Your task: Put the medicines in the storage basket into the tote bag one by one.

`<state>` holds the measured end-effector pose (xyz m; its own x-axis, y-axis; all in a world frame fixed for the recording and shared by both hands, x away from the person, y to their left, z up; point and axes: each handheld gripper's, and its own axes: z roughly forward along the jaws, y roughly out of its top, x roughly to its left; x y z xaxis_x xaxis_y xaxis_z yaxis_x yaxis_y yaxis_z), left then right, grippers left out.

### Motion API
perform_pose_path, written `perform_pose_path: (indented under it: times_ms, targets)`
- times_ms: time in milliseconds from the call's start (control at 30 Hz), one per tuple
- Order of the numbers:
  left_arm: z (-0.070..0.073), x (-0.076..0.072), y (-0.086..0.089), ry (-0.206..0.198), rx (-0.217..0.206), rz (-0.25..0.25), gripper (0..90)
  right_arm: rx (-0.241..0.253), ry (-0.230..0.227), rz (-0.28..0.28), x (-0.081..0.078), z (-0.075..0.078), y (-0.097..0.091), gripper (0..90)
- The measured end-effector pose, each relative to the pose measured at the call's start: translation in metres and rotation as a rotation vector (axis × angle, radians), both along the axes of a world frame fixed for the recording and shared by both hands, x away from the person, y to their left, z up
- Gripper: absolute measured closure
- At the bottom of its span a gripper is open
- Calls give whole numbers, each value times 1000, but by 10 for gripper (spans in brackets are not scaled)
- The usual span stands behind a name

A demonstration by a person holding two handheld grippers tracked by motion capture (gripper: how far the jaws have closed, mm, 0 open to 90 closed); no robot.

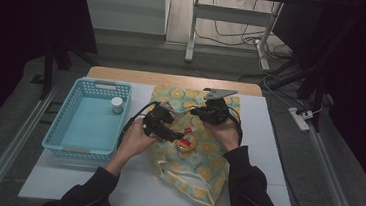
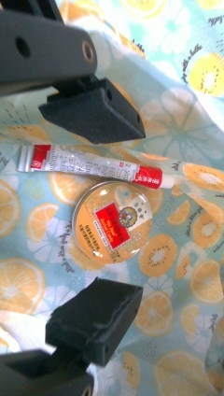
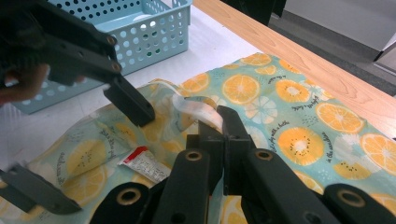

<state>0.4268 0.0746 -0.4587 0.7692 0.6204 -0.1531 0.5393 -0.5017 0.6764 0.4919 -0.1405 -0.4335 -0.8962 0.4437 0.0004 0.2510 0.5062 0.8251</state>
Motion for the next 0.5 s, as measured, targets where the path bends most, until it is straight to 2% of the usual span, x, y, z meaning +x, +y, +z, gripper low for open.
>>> perform_pose_path:
  times_ms: [133, 333, 500]
  targets:
    - [4, -2, 7, 1, -1, 12, 181, -3, 0, 3, -1, 0, 1, 898]
    - [6, -2, 22, 27, -58, 7, 84, -3, -1, 5, -1, 0, 1, 898]
    - [3, -2, 34, 26, -44, 6, 29, -4, -2, 4, -1, 0, 1, 898]
